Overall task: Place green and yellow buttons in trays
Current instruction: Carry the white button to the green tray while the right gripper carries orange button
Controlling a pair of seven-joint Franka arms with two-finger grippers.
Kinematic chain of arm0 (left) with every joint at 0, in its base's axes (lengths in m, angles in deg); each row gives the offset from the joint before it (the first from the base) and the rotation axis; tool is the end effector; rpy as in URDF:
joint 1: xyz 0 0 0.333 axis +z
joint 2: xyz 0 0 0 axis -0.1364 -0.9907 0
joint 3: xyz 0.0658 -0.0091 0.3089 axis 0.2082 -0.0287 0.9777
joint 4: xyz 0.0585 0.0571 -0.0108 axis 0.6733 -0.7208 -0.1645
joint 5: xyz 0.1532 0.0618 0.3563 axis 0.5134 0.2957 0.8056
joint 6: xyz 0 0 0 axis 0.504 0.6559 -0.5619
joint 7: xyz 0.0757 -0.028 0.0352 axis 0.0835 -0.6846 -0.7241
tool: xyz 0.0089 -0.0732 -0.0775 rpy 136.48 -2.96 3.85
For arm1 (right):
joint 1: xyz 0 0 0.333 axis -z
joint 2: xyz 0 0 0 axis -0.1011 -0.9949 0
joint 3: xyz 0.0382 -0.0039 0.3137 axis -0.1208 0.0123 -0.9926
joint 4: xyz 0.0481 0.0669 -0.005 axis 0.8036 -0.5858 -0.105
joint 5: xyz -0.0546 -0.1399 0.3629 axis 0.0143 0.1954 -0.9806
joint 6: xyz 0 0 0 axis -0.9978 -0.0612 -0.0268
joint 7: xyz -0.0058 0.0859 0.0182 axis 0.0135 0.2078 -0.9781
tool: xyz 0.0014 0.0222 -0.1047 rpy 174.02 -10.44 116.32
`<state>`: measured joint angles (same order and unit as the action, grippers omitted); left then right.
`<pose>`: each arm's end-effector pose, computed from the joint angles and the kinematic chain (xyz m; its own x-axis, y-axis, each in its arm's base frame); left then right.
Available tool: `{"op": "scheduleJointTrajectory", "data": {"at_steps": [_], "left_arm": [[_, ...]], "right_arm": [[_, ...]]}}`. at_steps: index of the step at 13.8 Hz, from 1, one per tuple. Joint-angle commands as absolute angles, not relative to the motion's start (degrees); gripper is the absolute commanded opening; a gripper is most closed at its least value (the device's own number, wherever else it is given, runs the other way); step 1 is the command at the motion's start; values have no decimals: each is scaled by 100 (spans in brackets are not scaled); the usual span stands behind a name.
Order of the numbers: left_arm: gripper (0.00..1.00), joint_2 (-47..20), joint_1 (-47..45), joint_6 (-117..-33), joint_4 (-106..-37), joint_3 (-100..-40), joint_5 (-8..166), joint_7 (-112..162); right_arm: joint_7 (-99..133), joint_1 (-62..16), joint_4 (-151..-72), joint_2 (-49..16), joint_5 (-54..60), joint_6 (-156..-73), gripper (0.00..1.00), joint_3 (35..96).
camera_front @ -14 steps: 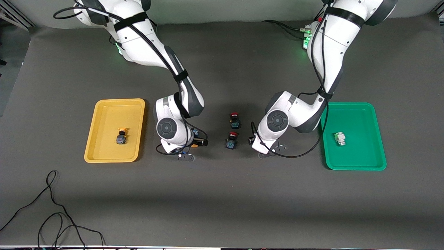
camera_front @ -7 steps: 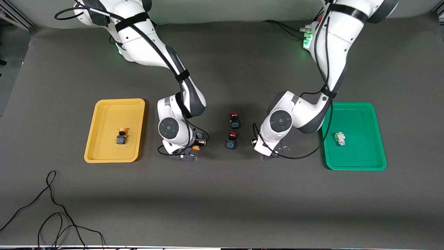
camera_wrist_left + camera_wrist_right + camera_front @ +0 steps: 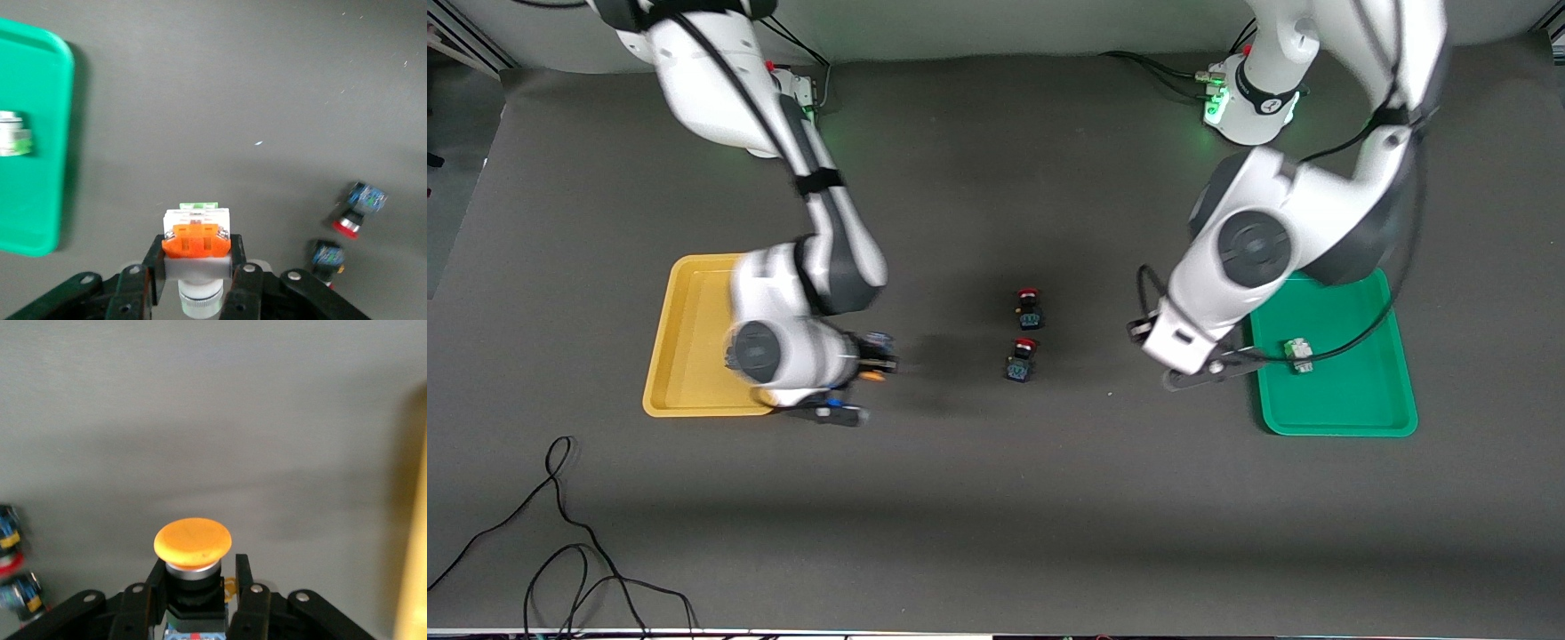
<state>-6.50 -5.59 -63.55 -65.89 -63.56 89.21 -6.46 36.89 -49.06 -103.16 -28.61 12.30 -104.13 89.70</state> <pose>0.5846 -0.2616 0.4253 0.9717 0.2091 -0.1102 0.2067 -0.9779 -0.0327 0.6218 0.2352 0.2951 0.9429 -0.1577 -0.2934 -0.1806 -0.9822 -0.0524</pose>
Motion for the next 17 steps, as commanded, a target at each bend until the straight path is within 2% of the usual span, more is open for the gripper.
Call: {"op": "scheduleJointTrajectory", "data": {"at_steps": [1,5,7,10,13,14,17], "left_arm": [[17,-238,157,-5846,-6914,-6347,8712,569],[17,70,1440,-5703,-7344,-6329,8992,2529],[17,36,2003,-6009,-7537,-6329,9352,3277],[17,27,2663,-7237,-8405,-6321,9406,4175],[17,-157,3068,-8984,-9521,-6312,9529,4415],[17,-297,3078,-9452,-9742,-6294,9538,4415],[18,-798,3095,-9964,-9788,-6286,9591,4388]], "right_arm": [[2732,-4922,-10493,-2476,1195,-9712,0,9617],[959,-4861,-10791,-2519,1204,-9341,0,10690],[174,-4520,-10976,-2616,1204,-9411,0,10833],[-398,-4115,-11047,-2966,1204,-9665,0,10833],[-743,-4034,-11459,-3134,1195,-10471,0,10806],[-752,-4034,-11530,-3257,1186,-10683,0,10789],[-831,-4034,-11548,-3521,1116,-11027,0,10745]]}}
